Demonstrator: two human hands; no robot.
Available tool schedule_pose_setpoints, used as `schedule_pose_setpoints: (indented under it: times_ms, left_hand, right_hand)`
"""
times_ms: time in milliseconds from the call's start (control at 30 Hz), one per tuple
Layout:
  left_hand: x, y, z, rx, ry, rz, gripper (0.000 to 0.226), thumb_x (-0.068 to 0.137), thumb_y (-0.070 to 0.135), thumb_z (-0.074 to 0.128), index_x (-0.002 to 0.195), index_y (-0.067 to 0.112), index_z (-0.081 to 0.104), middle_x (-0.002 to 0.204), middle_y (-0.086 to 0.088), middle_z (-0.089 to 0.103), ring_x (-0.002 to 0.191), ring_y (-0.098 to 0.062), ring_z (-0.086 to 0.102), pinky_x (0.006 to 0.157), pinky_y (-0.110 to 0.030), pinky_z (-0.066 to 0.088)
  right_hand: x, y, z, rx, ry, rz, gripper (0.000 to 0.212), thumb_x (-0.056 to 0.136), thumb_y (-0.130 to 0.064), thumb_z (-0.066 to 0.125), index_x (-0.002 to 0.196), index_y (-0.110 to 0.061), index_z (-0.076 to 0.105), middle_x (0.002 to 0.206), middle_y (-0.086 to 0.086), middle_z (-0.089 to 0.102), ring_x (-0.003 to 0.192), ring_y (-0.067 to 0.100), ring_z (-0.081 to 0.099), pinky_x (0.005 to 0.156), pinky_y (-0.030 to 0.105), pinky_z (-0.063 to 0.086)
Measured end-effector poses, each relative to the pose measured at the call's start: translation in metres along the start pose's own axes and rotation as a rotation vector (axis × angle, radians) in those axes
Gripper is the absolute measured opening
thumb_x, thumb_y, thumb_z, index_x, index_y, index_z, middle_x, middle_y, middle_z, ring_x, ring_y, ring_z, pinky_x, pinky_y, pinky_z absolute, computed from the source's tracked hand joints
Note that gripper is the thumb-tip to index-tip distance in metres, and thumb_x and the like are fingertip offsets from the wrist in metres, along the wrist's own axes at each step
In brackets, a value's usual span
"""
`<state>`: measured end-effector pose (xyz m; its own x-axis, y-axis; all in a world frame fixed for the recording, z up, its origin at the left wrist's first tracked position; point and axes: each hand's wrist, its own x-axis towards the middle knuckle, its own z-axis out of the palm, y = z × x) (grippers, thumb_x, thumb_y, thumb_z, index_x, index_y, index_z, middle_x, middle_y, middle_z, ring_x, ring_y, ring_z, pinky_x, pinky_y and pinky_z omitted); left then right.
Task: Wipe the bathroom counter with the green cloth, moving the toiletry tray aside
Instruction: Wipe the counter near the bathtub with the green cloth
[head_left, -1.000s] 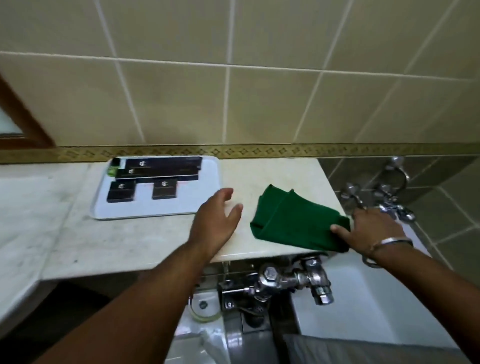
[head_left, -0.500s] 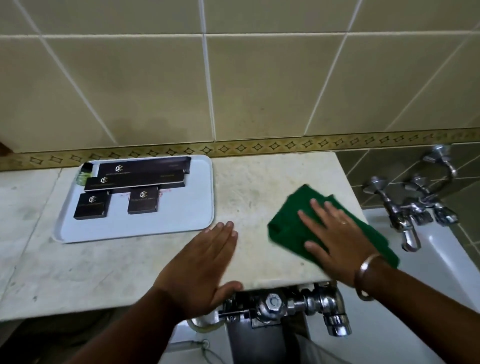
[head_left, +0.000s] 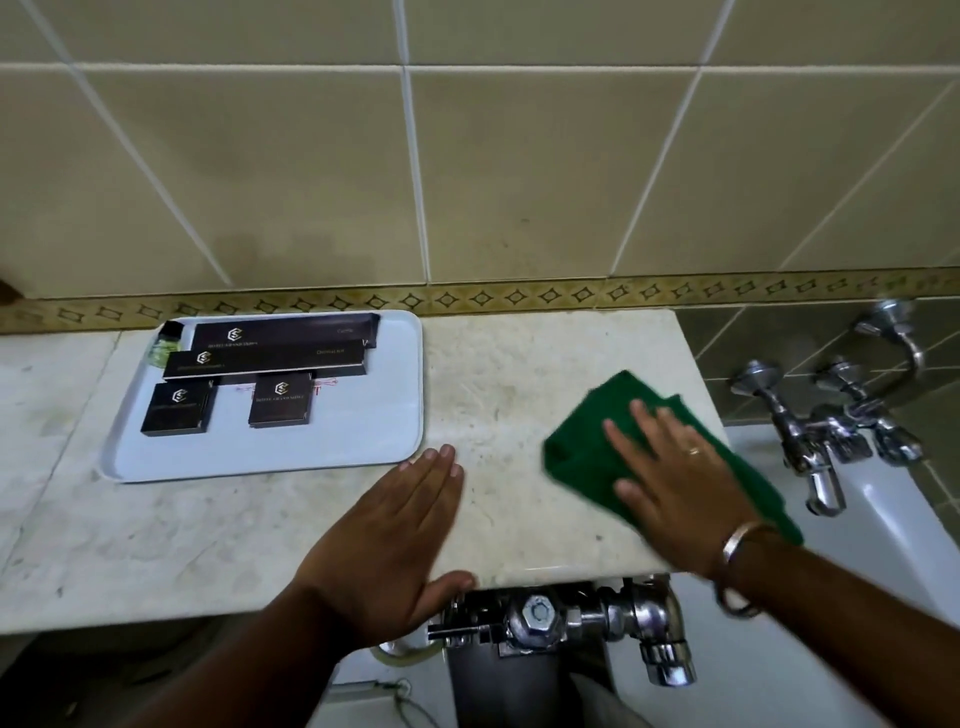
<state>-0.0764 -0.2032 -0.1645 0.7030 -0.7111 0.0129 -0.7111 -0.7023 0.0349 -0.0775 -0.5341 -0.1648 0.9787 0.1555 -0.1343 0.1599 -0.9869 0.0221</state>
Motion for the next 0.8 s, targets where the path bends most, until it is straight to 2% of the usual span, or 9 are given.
schedule_pose_setpoints:
  times_ms: [100,167,233,333,433,500,600,700,800]
  left_hand:
    - [0.0,-0.002,0.006,-0.022,0.003,0.003,0.087,0.091,0.065,0.04,0.148,-0.001,0.034,0.157,-0.022,0.027,0.147,-0.034,0.024,0.115,-0.048,0.031]
    - [0.0,-0.002,0.007,-0.01,-0.005,-0.002,0.088,0.091,0.066,0.039,0.147,-0.001,0.035,0.157,-0.022,0.028,0.147,-0.034,0.025,0.114,-0.05,0.033]
    - [0.001,-0.001,0.004,-0.009,-0.021,-0.01,0.087,0.091,0.065,0.039,0.147,-0.002,0.036,0.156,-0.023,0.03,0.146,-0.035,0.027,0.113,-0.051,0.035]
    - [0.001,0.0,-0.002,-0.015,-0.034,-0.017,0.087,0.091,0.064,0.039,0.146,-0.003,0.037,0.155,-0.024,0.031,0.145,-0.037,0.028,0.112,-0.052,0.035]
    - [0.0,-0.001,-0.001,0.001,-0.031,-0.005,0.087,0.091,0.064,0.038,0.146,-0.003,0.037,0.154,-0.024,0.033,0.144,-0.037,0.03,0.113,-0.051,0.033]
    - [0.0,-0.002,0.0,-0.001,-0.018,0.004,0.087,0.091,0.065,0.039,0.145,-0.003,0.038,0.154,-0.024,0.033,0.144,-0.036,0.031,0.114,-0.051,0.033]
    - [0.0,-0.002,0.004,-0.016,0.002,0.013,0.087,0.091,0.065,0.04,0.146,-0.002,0.038,0.154,-0.024,0.033,0.144,-0.036,0.03,0.114,-0.052,0.033]
    - [0.001,-0.002,0.005,-0.021,0.006,0.014,0.087,0.09,0.065,0.041,0.146,-0.003,0.038,0.154,-0.024,0.032,0.144,-0.036,0.03,0.113,-0.052,0.033]
    - [0.0,-0.001,0.0,-0.018,0.004,0.0,0.088,0.089,0.064,0.042,0.145,-0.004,0.039,0.154,-0.025,0.033,0.144,-0.037,0.03,0.112,-0.052,0.035]
  right_hand:
    - [0.056,0.038,-0.011,0.069,-0.05,0.249,0.064,0.092,-0.058,0.005,0.15,-0.034,-0.003,0.161,0.01,0.002,0.146,0.034,0.008,0.118,0.049,0.014]
    - [0.103,0.019,-0.019,0.061,-0.058,0.348,0.063,0.095,-0.053,0.008,0.152,-0.029,-0.006,0.161,0.012,-0.003,0.147,0.035,0.002,0.119,0.049,0.01]
    - [0.121,-0.02,-0.024,0.045,-0.057,0.307,0.063,0.096,-0.05,0.01,0.151,-0.026,-0.01,0.16,0.012,-0.009,0.146,0.036,-0.003,0.119,0.049,0.007]
    - [0.068,-0.066,-0.012,0.025,-0.03,-0.001,0.062,0.093,-0.054,0.009,0.147,-0.033,-0.015,0.158,0.008,-0.011,0.145,0.032,-0.007,0.116,0.045,0.002]
    - [-0.008,-0.044,0.0,0.027,-0.054,-0.147,0.06,0.094,-0.053,0.01,0.15,-0.032,0.007,0.158,0.009,0.007,0.143,0.03,0.008,0.114,0.049,0.015]
    - [-0.006,0.01,-0.003,-0.079,-0.113,-0.127,0.061,0.094,-0.049,0.007,0.15,-0.026,0.018,0.159,0.011,0.006,0.145,0.034,0.007,0.115,0.051,0.018]
    - [0.06,0.057,-0.02,0.043,-0.158,0.138,0.058,0.099,-0.046,0.017,0.152,-0.031,-0.002,0.16,0.009,-0.01,0.147,0.034,-0.002,0.116,0.048,0.009]
    - [0.123,0.029,-0.03,0.005,-0.16,0.258,0.06,0.1,-0.045,0.017,0.152,-0.027,-0.006,0.161,0.014,-0.008,0.147,0.036,-0.001,0.118,0.047,0.006]
    - [0.106,-0.025,-0.026,-0.012,-0.117,0.127,0.062,0.097,-0.048,0.014,0.15,-0.029,-0.012,0.16,0.012,-0.012,0.146,0.034,-0.006,0.117,0.046,0.004]
